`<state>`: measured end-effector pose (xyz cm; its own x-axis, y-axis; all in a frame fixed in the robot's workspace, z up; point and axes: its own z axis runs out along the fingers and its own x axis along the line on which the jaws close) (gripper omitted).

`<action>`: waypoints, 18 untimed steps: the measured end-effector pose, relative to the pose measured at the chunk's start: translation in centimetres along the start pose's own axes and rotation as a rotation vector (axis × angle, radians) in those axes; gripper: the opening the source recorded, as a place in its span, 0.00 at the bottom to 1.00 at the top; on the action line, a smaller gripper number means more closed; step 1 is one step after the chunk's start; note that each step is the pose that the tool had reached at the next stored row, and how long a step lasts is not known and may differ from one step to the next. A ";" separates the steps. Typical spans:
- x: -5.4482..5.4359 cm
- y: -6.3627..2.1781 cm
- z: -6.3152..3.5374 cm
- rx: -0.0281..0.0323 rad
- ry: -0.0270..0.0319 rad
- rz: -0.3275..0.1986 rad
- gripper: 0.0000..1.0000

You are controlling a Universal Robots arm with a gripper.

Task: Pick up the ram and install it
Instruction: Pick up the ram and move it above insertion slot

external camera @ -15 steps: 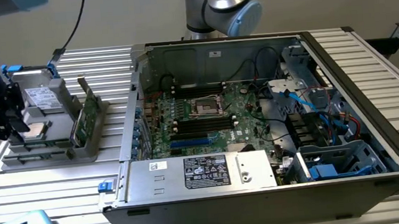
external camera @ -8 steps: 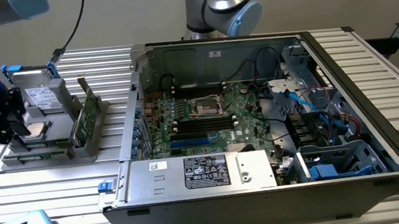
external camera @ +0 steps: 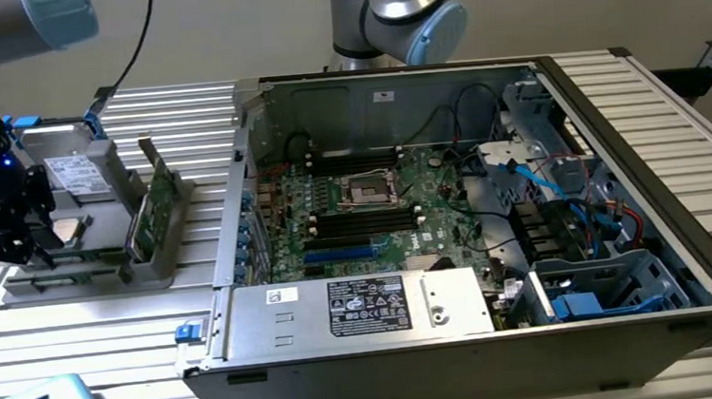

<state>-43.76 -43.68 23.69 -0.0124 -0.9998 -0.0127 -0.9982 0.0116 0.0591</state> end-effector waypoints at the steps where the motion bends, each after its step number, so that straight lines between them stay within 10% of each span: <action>1: 0.0 -0.01 0.18 0.0000 0.0002 -0.002 0.37; 18: 0.1 -0.20 3.26 -0.0008 0.0035 -0.060 0.37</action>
<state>-43.75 -43.73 20.42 0.0474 -0.9988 -0.0128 -0.9971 -0.0481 0.0591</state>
